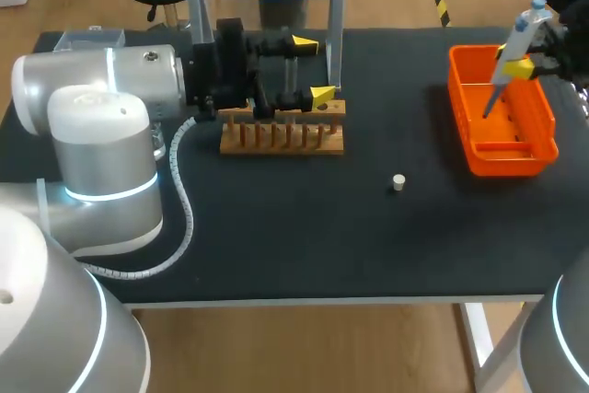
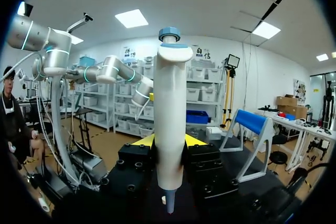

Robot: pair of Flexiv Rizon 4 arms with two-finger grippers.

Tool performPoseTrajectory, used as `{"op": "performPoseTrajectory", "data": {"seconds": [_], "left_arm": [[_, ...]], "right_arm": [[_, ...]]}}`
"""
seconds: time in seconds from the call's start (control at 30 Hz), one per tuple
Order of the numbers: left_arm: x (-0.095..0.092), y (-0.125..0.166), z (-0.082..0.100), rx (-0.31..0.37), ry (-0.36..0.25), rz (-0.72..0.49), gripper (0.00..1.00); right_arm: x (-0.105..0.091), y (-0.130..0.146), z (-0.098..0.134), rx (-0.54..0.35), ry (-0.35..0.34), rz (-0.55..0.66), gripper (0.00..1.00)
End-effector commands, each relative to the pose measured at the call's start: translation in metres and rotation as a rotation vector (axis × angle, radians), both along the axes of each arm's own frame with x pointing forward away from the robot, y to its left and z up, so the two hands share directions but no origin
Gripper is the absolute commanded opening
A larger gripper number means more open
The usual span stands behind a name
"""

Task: Invert the test tube, pick up the pipette, mount the tip to pipette, aspirate from beaker and dispense into the tube, eject the tip, return the pipette, and cap with the stopper.

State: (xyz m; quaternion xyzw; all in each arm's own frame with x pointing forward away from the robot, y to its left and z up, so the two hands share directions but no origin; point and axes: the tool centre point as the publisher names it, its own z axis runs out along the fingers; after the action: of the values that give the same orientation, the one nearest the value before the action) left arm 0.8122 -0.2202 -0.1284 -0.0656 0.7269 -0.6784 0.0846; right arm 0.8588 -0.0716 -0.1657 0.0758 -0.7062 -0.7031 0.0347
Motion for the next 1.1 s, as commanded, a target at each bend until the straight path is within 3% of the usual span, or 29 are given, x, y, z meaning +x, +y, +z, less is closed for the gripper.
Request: {"op": "performPoseTrajectory", "data": {"seconds": [0.03, 0.17, 0.37, 0.77, 1.1], "left_arm": [[-0.001, -0.001, -0.002, -0.004, -0.004, 0.006, 1.00], [-0.001, -0.001, -0.002, -0.004, -0.004, 0.006, 1.00], [-0.001, -0.001, -0.002, -0.004, -0.004, 0.006, 1.00], [-0.001, -0.001, -0.002, -0.004, -0.004, 0.006, 1.00], [-0.001, -0.001, -0.002, -0.004, -0.004, 0.006, 1.00]], "right_arm": [[-0.013, 0.036, 0.002, 0.005, 0.002, -0.047, 0.00], [-0.019, 0.062, 0.003, -0.019, -0.026, -0.042, 0.00], [-0.023, 0.098, -0.001, -0.012, -0.003, -0.051, 0.00], [-0.021, 0.151, -0.001, -0.010, -0.007, -0.076, 0.00], [-0.028, 0.200, 0.002, 0.011, -0.010, -0.029, 0.00]]}}
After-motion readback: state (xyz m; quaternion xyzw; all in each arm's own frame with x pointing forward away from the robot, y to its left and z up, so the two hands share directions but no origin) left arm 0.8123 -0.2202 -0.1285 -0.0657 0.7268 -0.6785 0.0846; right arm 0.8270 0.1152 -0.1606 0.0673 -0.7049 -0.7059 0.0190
